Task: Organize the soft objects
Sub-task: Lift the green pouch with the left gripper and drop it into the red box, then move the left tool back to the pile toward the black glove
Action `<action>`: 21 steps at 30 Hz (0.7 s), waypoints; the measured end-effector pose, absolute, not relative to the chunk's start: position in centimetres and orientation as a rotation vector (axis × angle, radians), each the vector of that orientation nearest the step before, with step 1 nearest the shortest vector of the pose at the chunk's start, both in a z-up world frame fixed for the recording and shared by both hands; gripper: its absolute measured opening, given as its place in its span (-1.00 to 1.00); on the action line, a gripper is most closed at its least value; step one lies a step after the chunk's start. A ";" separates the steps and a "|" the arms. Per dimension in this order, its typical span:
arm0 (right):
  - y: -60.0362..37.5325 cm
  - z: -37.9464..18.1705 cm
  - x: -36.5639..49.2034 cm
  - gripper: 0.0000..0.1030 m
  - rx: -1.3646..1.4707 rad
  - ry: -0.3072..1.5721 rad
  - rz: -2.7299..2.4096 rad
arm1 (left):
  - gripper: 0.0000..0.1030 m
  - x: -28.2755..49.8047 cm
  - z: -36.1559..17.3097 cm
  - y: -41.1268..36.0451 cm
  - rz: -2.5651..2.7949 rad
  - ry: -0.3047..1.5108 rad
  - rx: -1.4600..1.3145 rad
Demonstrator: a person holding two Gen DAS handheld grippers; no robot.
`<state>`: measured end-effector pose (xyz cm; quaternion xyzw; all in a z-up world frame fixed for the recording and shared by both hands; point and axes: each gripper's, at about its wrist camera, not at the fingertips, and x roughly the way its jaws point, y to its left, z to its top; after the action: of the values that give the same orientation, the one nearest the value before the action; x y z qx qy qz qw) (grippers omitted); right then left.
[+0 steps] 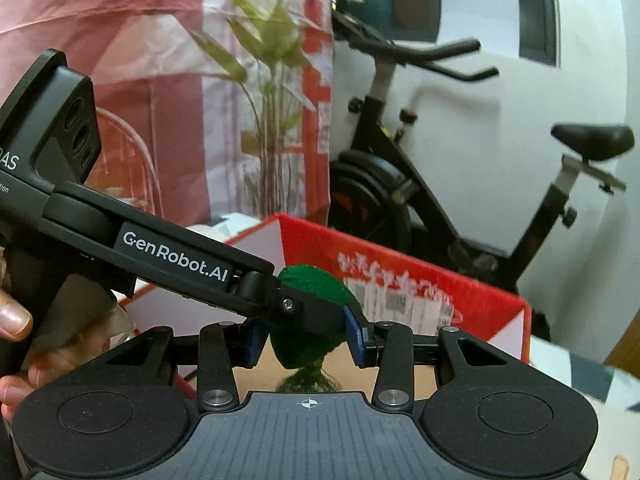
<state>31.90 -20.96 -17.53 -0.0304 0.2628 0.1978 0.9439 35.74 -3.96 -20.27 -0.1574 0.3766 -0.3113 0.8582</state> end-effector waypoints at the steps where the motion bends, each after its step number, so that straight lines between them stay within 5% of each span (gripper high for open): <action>1: -21.3 -17.9 32.0 -0.27 -0.045 0.549 0.402 | 0.14 35.9 -20.5 -4.2 -0.652 0.802 -0.332; 21: -25.9 -17.9 31.7 -0.07 0.080 0.613 0.133 | 0.31 35.0 -18.6 -2.9 -0.491 0.731 -0.157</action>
<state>31.66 -25.91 -17.87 0.0394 0.3013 0.0652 0.9505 34.96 -2.87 -18.61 -0.0757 0.3533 -0.2375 0.9017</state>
